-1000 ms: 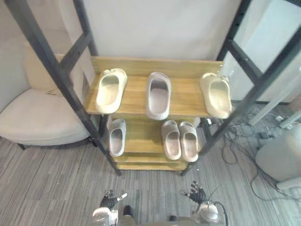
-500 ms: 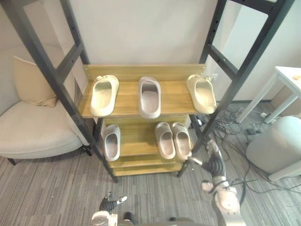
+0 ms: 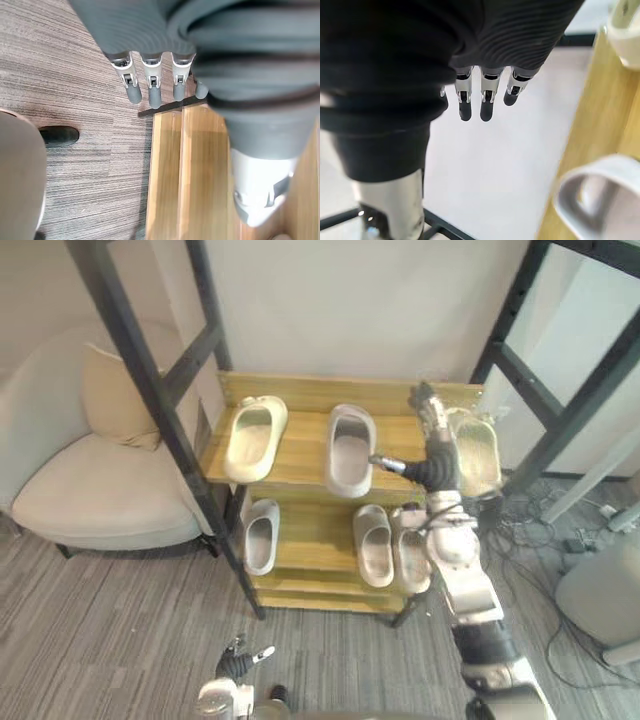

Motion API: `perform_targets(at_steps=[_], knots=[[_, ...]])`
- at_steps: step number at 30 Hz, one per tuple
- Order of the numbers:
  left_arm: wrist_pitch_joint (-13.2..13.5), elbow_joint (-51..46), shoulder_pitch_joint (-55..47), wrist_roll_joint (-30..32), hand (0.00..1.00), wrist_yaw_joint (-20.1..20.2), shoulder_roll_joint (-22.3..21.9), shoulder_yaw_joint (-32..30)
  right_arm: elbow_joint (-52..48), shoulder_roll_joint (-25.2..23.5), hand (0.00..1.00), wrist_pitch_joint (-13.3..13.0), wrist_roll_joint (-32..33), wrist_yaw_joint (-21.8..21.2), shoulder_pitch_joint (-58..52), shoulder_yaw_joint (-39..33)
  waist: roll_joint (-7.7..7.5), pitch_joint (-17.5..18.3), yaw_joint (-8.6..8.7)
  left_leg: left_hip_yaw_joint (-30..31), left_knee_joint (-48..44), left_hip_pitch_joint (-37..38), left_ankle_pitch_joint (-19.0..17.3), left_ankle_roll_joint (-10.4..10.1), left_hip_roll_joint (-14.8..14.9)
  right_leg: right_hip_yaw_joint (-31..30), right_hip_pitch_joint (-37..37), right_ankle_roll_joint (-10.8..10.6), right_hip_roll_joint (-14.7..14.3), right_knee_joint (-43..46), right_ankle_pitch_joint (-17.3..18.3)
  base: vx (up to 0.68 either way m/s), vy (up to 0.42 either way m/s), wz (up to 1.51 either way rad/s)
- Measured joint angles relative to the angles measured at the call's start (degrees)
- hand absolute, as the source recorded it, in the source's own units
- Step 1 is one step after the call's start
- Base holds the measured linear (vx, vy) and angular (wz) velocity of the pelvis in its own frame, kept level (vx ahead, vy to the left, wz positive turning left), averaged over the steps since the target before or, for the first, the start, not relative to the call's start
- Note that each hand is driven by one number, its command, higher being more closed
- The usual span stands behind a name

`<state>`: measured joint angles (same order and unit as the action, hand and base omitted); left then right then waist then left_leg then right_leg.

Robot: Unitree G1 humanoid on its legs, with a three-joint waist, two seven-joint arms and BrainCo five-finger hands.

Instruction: Organize the slippers on the shoe rack

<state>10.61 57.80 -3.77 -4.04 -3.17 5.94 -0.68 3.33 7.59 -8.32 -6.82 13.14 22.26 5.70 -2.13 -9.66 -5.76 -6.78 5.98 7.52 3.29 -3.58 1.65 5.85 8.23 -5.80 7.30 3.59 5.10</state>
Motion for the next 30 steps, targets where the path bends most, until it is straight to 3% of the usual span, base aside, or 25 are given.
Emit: perform_targets(at_steps=[5, 9, 25, 30], knots=[[0.0, -1.2, 0.4, -0.1, 0.00, 0.0, 0.0, -0.1, 12.0, 0.5, 0.00, 3.3, 0.0, 3.4, 8.3, -1.3, -0.30, -1.1, -1.06, 2.1, 0.0, -1.7, 0.1, 0.2, -0.4, 1.9, -0.3, -0.5, 0.6, -0.1, 0.4, 0.03, -0.016, 0.23], [-0.1, -2.4, 0.4, -0.6, 0.00, -0.1, 0.2, -0.1, 14.3, 1.5, 0.00, 4.4, 0.0, 5.4, 12.0, -2.3, -0.66, -1.9, -1.68, 2.6, 0.0, -4.0, 0.4, 0.8, -1.0, 2.5, -2.1, -0.6, 0.9, -0.3, 0.4, 0.03, 0.000, 0.08], [-0.1, -2.6, 1.1, -1.9, 0.00, -0.5, 0.7, 0.6, 20.6, 1.8, 0.00, 5.6, 0.0, 8.2, 20.3, -5.7, -0.99, -3.1, -2.04, 2.7, 0.0, -6.3, 0.3, 0.7, -1.0, 2.5, -4.4, -0.6, 0.9, 0.2, 0.4, -0.01, 0.001, 0.01], [-0.1, -2.6, 2.0, -2.3, 0.00, -0.5, 1.2, 0.8, 20.7, 1.9, 0.00, 5.7, 0.0, 9.2, 21.7, -6.5, -2.05, -4.1, -2.59, 2.8, 0.0, -6.7, 0.7, 1.1, -1.2, 2.8, -4.5, -0.6, 1.0, 0.1, 0.4, 0.03, -0.003, 0.01]])
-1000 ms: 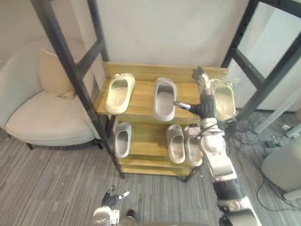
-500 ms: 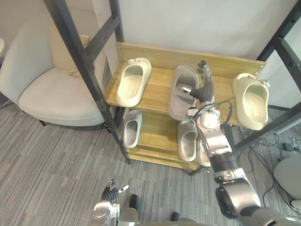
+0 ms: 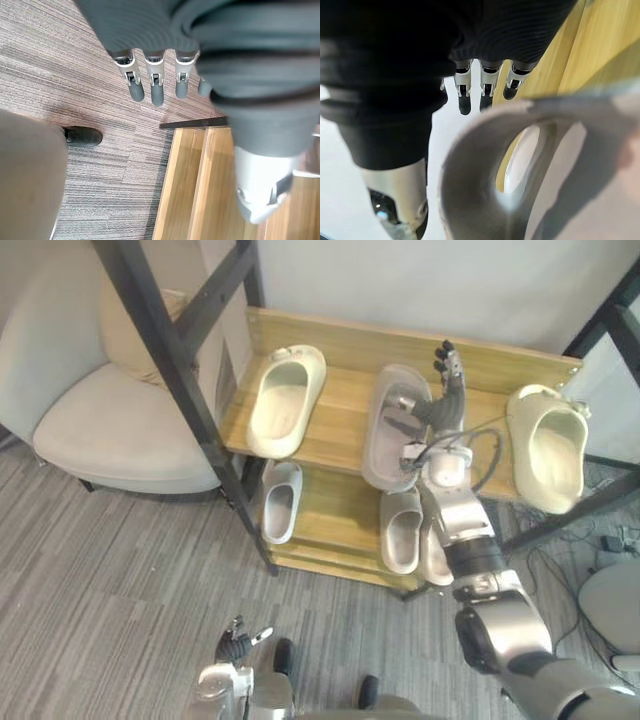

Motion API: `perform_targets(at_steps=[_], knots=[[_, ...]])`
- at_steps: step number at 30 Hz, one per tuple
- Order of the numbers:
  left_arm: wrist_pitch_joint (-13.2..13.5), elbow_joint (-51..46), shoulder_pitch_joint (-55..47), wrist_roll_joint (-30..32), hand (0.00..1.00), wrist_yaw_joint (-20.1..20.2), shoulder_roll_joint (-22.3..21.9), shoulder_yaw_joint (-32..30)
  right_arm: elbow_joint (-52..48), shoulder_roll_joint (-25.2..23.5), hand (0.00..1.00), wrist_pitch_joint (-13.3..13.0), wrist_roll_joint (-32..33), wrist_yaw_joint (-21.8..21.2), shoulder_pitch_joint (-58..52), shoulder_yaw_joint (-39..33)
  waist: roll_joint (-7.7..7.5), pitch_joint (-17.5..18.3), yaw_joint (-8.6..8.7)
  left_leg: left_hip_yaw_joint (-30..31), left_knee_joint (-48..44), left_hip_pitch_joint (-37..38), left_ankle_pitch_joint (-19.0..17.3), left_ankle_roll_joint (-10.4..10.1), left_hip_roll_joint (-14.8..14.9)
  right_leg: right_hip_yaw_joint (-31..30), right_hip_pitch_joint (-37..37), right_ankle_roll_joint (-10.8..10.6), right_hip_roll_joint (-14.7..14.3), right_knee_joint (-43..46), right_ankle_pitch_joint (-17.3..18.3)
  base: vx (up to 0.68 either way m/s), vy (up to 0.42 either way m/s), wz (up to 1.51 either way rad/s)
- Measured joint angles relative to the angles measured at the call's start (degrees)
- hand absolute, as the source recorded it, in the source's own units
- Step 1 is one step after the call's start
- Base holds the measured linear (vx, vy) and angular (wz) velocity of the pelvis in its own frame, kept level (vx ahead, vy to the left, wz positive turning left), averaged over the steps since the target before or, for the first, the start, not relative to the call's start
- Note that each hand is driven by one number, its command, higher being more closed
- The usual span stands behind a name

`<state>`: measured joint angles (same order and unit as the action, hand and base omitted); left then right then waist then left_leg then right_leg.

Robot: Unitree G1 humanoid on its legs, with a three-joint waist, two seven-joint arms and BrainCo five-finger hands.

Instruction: Organize the slippers on the shoe rack

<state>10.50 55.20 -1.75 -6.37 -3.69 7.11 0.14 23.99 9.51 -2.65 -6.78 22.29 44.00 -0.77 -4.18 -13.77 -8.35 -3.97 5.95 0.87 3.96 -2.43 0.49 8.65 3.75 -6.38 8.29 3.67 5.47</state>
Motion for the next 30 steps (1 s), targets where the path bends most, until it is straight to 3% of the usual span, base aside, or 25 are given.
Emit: perform_targets(at_steps=[19, 30], knots=[[-0.2, 0.1, 0.1, 0.1, 0.00, -0.9, 0.3, 1.0, -3.4, -1.8, 0.00, -0.8, -0.2, 2.2, -5.1, -3.5, 0.01, -0.1, 0.19, -0.1, 0.3, 0.8, -0.3, -0.4, 0.6, 0.1, 0.3, 0.1, -0.2, 1.0, -0.1, -0.01, -0.001, 0.00], [-0.3, 0.3, 0.1, 0.1, 0.00, -0.9, 0.4, 1.0, -1.8, -0.1, 0.00, 0.1, -2.3, -2.2, -4.1, -2.2, -0.13, 0.0, 0.27, -0.1, 0.3, 1.1, 0.0, -0.1, -0.1, 0.1, 1.2, 0.1, 0.1, -0.2, -0.1, 0.00, 0.000, 0.00]])
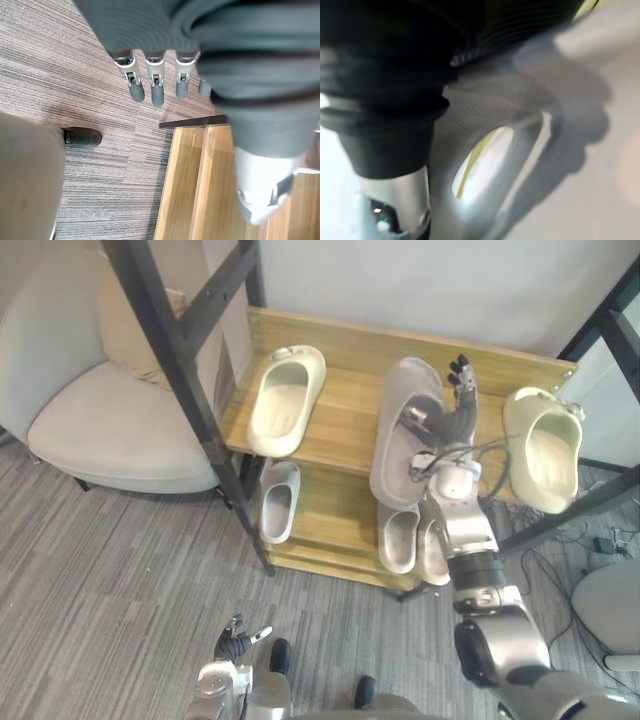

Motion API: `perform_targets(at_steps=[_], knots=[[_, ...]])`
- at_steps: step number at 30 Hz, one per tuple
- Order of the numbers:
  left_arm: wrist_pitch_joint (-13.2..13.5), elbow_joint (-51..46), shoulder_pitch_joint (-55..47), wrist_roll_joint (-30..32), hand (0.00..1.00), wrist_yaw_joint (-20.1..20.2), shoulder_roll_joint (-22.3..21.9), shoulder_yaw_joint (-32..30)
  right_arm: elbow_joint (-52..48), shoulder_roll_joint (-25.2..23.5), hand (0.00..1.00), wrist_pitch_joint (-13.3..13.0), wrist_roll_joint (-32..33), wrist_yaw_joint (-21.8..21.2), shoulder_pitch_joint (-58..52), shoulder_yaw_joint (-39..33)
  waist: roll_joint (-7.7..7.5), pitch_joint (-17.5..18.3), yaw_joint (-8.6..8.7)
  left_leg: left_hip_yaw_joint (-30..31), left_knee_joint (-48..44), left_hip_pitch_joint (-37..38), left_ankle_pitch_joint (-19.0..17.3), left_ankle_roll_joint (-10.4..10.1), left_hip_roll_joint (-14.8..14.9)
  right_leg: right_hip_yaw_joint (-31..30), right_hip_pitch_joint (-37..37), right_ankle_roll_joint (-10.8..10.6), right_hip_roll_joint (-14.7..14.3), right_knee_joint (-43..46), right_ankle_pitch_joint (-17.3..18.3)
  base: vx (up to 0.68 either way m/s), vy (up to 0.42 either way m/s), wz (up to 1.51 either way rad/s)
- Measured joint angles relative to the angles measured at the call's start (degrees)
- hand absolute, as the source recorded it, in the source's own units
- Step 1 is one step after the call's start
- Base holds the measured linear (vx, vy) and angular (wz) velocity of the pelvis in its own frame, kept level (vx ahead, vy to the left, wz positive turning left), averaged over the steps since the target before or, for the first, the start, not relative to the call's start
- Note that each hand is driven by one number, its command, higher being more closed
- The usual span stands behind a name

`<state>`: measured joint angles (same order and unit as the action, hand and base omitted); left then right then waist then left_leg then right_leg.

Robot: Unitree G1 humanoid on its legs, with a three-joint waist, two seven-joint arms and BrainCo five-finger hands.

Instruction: Organize the slippers on the shoe rack

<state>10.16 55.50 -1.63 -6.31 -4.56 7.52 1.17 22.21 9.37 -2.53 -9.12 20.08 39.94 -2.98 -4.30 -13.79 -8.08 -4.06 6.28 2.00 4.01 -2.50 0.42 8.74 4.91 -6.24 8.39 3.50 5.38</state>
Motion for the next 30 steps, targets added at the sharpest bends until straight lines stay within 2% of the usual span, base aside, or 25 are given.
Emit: perform_targets(at_steps=[1, 9, 13, 23, 26, 30], knots=[[0.0, 0.0, 0.0, 0.0, 0.00, 0.0, 0.0, 0.0, 0.9, 0.1, 1.00, 0.3, 0.0, -0.4, 0.8, 0.2, -0.03, 0.0, 0.00, 0.0, 0.0, 0.0, 0.0, 0.0, 0.0, 0.0, 0.0, 0.0, 0.0, 0.0, 0.0, 0.00, 0.000, 0.00], [0.2, 0.1, 0.1, -1.4, 0.00, 0.2, 0.2, 0.0, 10.5, 2.5, 1.00, 1.6, 0.1, -2.7, 8.1, 2.2, -0.55, -0.1, -0.44, 0.0, 0.0, -0.1, 0.0, 0.0, 0.0, 0.0, -0.1, 0.0, 0.0, 0.0, 0.0, 0.00, 0.000, 0.00], [0.3, 0.1, 0.2, -2.8, 0.00, 0.2, 0.5, 0.0, 11.3, 3.6, 1.00, 1.0, 0.9, -2.9, 9.4, 3.4, -1.31, -0.4, -0.72, -0.1, 0.0, -0.1, 0.0, 0.0, 0.0, 0.0, -0.1, 0.0, 0.0, -0.2, 0.0, 0.00, 0.000, 0.00], [0.3, 0.0, 0.3, -3.0, 0.00, 0.2, 0.5, -0.1, 12.3, 4.2, 1.00, 0.2, 5.2, -3.7, 11.4, 3.9, -1.49, -0.5, -0.78, -0.1, 0.0, -0.1, 0.0, 0.0, 0.0, 0.1, 0.0, 0.0, -0.1, -0.3, 0.0, 0.00, 0.000, 0.00], [0.3, 0.0, 0.3, -2.9, 0.00, 0.2, 0.5, -0.1, 11.5, 4.2, 1.00, 0.1, 6.7, -3.5, 11.1, 3.8, -1.52, -0.5, -0.69, -0.1, 0.0, -0.1, 0.0, 0.0, 0.1, 0.1, 0.1, 0.0, -0.1, -0.3, 0.0, 0.00, 0.000, 0.00], [0.1, 0.0, 0.2, -2.8, 0.00, 0.2, 0.5, -0.2, -0.2, 2.3, 1.00, -1.2, 8.0, -3.1, 2.5, 3.7, -1.53, -0.5, -0.22, 0.0, 0.0, 0.0, 0.0, 0.0, 0.1, 0.2, 0.2, 0.0, -0.1, -0.3, 0.0, 0.00, 0.000, 0.00]])
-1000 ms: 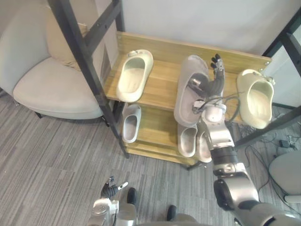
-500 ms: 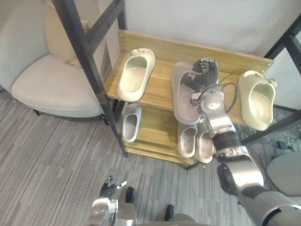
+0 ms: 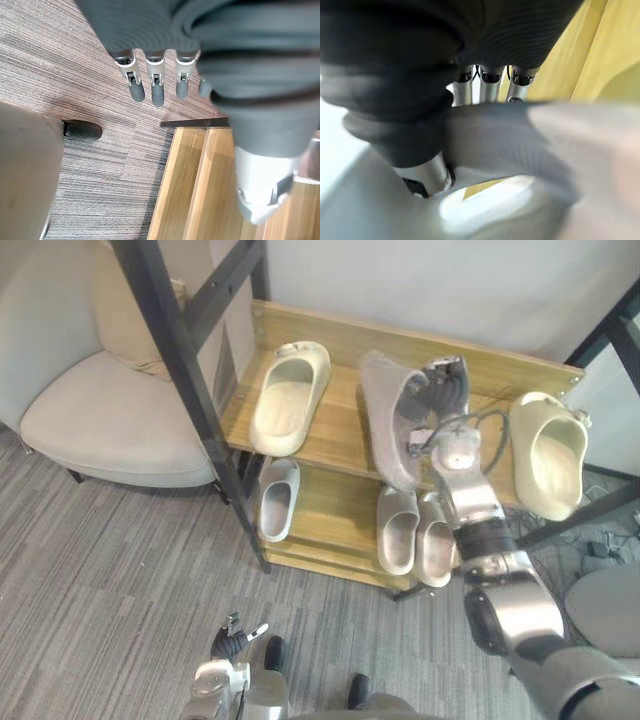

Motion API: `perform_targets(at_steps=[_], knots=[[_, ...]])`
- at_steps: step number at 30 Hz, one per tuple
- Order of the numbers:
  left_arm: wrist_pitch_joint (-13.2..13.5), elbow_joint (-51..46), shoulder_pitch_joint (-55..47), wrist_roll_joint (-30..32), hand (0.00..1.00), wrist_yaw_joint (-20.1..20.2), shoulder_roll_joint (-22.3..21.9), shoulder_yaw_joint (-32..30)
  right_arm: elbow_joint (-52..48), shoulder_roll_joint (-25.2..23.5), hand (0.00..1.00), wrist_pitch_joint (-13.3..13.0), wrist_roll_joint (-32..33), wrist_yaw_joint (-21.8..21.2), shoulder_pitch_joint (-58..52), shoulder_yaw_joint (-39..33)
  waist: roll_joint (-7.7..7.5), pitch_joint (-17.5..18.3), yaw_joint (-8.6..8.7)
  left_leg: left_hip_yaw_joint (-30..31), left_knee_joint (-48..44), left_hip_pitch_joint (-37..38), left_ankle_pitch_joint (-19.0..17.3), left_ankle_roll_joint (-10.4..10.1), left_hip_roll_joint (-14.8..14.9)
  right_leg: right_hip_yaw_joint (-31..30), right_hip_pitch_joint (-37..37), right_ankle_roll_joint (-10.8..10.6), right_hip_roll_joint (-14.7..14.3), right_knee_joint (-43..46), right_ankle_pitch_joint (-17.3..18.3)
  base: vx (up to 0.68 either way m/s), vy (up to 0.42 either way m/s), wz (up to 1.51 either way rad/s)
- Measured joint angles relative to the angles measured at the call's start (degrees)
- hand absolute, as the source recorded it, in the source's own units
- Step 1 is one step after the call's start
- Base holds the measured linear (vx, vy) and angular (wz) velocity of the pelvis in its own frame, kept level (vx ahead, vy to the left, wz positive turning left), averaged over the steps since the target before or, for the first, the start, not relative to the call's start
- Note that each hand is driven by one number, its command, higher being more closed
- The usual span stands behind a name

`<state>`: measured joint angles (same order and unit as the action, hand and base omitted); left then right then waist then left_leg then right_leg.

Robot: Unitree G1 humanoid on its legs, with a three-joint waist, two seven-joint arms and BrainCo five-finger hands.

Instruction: Organize the slippers on the shoe rack

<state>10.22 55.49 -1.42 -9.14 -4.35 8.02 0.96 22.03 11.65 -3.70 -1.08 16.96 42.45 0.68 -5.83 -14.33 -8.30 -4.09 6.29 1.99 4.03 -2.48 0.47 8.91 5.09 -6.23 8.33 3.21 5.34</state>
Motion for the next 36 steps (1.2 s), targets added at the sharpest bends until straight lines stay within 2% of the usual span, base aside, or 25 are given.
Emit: perform_targets(at_steps=[5, 11, 16, 17, 22, 27, 31, 36], knots=[[-1.0, 0.0, -0.3, 0.2, 0.00, 0.0, -0.1, 0.0, -11.4, -3.3, 1.00, -1.0, 0.1, 0.2, -9.9, -0.4, 0.04, 0.0, 1.79, -0.1, -0.3, 0.3, 0.0, 0.0, 0.5, 0.0, 0.2, 0.2, -0.1, 0.0, -0.5, 0.00, 0.000, -0.01], [-1.3, 0.1, -1.2, 2.5, 0.00, 0.2, -0.4, 0.1, -26.6, -4.1, 1.00, -5.3, 0.1, -0.1, -19.0, -1.6, 0.46, 0.5, 3.93, -1.1, -0.3, 2.3, 0.1, -0.1, 1.1, -0.8, 1.0, 0.6, -0.6, 0.3, -1.0, -0.05, -0.001, -0.10], [-1.7, 0.5, -1.6, 3.5, 0.00, 0.8, -0.4, 0.3, -33.1, -5.4, 1.00, -7.6, 0.2, -0.7, -25.0, -1.7, 1.02, 1.0, 5.23, -1.8, -0.1, 3.2, 0.2, -0.5, 1.7, -1.6, 1.4, 0.8, -1.0, 0.4, -1.1, -0.08, -0.007, -0.09], [-1.8, 1.0, -1.6, 3.7, 0.00, 0.9, -0.4, 0.8, -35.0, -5.5, 1.00, -8.4, 1.2, -1.3, -27.7, -1.6, 1.35, 1.7, 5.43, -1.8, 0.0, 3.4, 0.1, -1.1, 1.9, -1.6, 1.5, 0.8, -1.3, 0.5, -1.1, -0.06, -0.014, -0.01], [-1.7, 1.5, -2.2, 4.3, 0.00, 1.0, -0.4, 2.5, -37.6, -5.7, 1.00, -9.9, 2.4, -3.2, -33.2, -0.2, 2.46, 3.5, 5.93, -1.9, 0.0, 3.6, 0.4, -1.4, 2.3, -1.8, 1.4, 1.1, -1.4, 0.5, -0.8, -0.05, -0.010, -0.02], [-1.6, 2.0, -2.3, 4.5, 0.00, 1.2, -0.2, 4.0, -39.5, -6.9, 1.00, -10.5, 3.6, -5.7, -39.9, 2.3, 2.49, 4.3, 6.42, -2.4, 0.0, 4.1, 0.3, -1.6, 2.5, -2.2, 1.8, 1.1, -1.6, 0.1, -0.8, 0.00, -0.002, -0.04], [-0.9, 3.7, -2.2, 4.5, 0.00, 1.2, -0.3, 4.0, -39.2, -7.1, 1.00, -10.4, 3.5, -8.9, -48.8, 5.9, 2.69, 5.2, 7.07, -2.3, 0.0, 4.2, -0.2, -1.6, 2.2, -2.1, 2.7, 0.8, -1.6, -1.5, -1.1, 0.01, 0.000, 0.00], [-0.8, 4.7, -2.2, 4.5, 0.00, 1.2, -0.2, 5.3, -37.2, -7.1, 1.00, -10.2, 3.3, -11.3, -55.0, 6.8, 3.26, 6.1, 7.91, -2.3, -0.3, 4.5, -0.6, -1.3, 1.9, -2.3, 3.0, 0.8, -1.4, -1.6, -1.1, 0.04, 0.005, -0.01]])
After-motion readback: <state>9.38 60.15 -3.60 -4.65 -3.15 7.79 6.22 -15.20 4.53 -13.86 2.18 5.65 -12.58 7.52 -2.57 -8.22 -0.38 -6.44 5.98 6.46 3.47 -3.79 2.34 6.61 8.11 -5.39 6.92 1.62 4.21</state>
